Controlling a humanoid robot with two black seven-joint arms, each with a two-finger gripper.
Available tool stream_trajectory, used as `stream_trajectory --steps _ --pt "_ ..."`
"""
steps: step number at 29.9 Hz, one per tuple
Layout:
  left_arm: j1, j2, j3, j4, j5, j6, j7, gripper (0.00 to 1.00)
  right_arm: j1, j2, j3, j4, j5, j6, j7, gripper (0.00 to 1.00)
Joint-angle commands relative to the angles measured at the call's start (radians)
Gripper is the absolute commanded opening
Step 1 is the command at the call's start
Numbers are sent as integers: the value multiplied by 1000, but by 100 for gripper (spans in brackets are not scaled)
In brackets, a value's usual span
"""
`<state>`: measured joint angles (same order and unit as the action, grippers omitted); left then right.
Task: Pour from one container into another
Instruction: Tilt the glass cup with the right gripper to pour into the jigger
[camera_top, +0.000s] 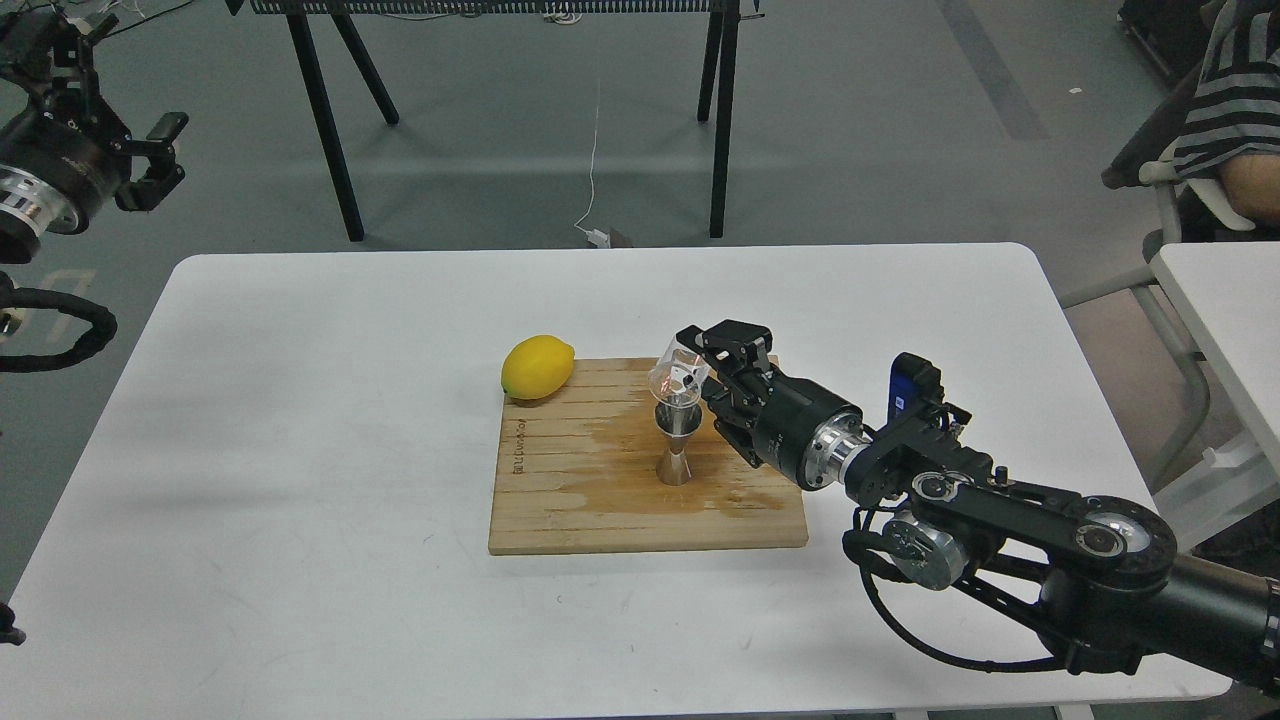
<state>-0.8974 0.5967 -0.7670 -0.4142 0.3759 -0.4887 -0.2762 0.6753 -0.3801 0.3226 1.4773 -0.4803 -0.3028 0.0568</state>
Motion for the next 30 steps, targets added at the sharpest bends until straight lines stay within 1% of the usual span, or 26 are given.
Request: stream_trajectory --steps 1,7,22,30 --pt "0 0 0 0 0 0 0 99 13 -25 -5 1 -4 5 -2 24" --pt "0 -2 0 0 -2 0 -1 99 49 -36 -66 1 -20 5 -8 24" --pt "0 2 0 0 0 0 -1 99 93 -37 -106 -2 -41 7 -14 24" --pt "0 0 0 0 -2 0 -1 99 122 -63 -129 -12 -64 7 -12 24"
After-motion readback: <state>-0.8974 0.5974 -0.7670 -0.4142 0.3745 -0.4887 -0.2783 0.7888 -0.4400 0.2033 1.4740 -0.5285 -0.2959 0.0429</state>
